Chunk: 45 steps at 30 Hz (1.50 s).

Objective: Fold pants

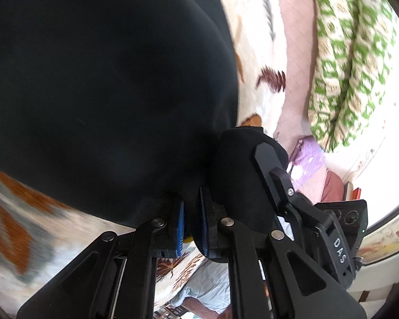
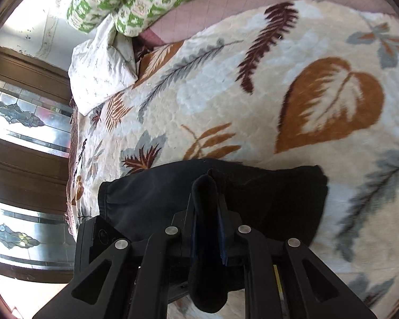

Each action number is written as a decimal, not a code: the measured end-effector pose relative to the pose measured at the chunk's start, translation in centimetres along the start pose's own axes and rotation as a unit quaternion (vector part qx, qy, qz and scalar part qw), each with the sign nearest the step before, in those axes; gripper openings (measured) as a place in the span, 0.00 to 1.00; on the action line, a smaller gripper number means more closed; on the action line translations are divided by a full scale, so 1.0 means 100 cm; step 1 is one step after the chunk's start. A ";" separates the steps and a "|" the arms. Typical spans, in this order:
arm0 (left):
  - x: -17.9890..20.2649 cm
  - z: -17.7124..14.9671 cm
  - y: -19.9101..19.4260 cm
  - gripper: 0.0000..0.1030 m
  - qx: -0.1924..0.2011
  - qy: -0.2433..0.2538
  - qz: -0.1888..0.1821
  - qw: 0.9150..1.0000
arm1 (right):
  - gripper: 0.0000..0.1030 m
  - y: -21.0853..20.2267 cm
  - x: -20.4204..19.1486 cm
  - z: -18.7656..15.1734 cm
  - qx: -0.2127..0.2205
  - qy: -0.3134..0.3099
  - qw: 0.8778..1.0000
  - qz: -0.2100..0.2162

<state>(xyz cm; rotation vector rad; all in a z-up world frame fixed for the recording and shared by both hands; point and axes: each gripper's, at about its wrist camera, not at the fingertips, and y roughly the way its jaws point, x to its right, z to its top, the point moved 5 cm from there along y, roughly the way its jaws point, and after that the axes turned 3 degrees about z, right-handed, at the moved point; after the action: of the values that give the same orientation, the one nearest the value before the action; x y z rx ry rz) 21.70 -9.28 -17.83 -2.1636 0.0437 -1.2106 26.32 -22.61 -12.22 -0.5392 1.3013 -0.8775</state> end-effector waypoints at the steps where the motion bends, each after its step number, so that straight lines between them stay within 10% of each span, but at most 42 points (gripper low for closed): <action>1: -0.005 0.003 -0.003 0.08 -0.008 -0.008 -0.003 1.000 | 0.15 0.007 -0.003 -0.002 -0.003 0.000 1.000 -0.002; 12: -0.023 0.006 -0.051 0.09 -0.029 -0.009 0.008 1.000 | 0.32 0.023 -0.029 -0.012 0.005 -0.011 1.000 -0.029; 21: -0.009 -0.003 -0.110 0.09 0.020 0.094 0.081 0.992 | 0.40 -0.041 -0.065 -0.026 0.093 -0.033 0.995 0.014; 26: 0.026 -0.001 -0.127 0.16 0.045 0.219 0.172 0.959 | 0.68 -0.079 -0.040 -0.067 0.155 0.045 0.983 0.088; 34: 0.062 0.002 -0.094 0.26 -0.006 0.308 0.289 0.906 | 0.70 -0.025 0.027 -0.113 0.168 0.230 0.936 0.209; 45: 0.086 0.017 -0.066 0.27 -0.002 0.340 0.324 0.883 | 0.70 0.000 0.062 -0.101 0.231 0.365 0.858 0.279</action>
<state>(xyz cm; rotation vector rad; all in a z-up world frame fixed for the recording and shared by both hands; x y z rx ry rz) 26.14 -5.96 -8.37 -1.4137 0.9817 -1.4559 16.73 -26.29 -18.09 0.6054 1.7166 -0.8757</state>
